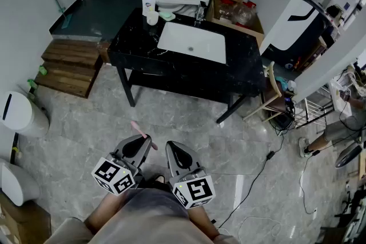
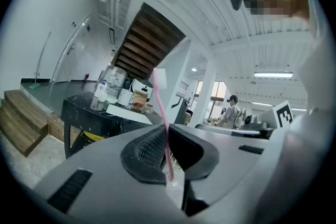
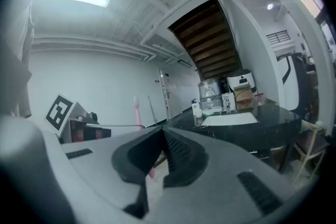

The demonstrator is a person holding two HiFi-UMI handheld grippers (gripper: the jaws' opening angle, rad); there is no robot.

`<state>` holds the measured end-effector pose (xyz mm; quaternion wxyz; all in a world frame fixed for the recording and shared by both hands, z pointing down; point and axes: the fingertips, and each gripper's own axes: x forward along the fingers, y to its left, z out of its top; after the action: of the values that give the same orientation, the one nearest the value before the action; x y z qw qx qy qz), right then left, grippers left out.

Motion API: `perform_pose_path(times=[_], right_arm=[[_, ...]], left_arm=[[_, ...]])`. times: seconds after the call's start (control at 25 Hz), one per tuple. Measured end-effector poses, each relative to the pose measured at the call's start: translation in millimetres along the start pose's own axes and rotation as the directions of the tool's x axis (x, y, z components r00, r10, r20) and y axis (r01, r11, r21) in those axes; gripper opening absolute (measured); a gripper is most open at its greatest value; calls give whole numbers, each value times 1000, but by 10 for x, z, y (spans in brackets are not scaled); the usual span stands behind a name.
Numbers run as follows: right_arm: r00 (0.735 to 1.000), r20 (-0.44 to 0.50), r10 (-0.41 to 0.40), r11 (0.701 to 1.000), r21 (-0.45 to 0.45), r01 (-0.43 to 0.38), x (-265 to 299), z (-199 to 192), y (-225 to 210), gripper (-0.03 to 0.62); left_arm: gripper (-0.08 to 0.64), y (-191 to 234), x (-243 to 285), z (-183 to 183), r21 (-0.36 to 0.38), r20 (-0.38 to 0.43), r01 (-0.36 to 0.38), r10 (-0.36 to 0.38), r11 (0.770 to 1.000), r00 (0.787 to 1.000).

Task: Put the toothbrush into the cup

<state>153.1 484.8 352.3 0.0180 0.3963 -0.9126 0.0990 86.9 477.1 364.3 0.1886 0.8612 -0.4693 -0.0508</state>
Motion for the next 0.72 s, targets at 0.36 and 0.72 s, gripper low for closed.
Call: perform_pose_path(times=[0.36,0.72], right_arm=[[1000,8,-19,1000,6,19,-36,-33,-142,5],[997,7,-82,994,75,82,-57,-123,-269,6]], left_arm=[[23,-10,87,-16,0,6,7,-7,1000,1000],[23,-10,68,-83,-21,-27,16,-17,1000,999]])
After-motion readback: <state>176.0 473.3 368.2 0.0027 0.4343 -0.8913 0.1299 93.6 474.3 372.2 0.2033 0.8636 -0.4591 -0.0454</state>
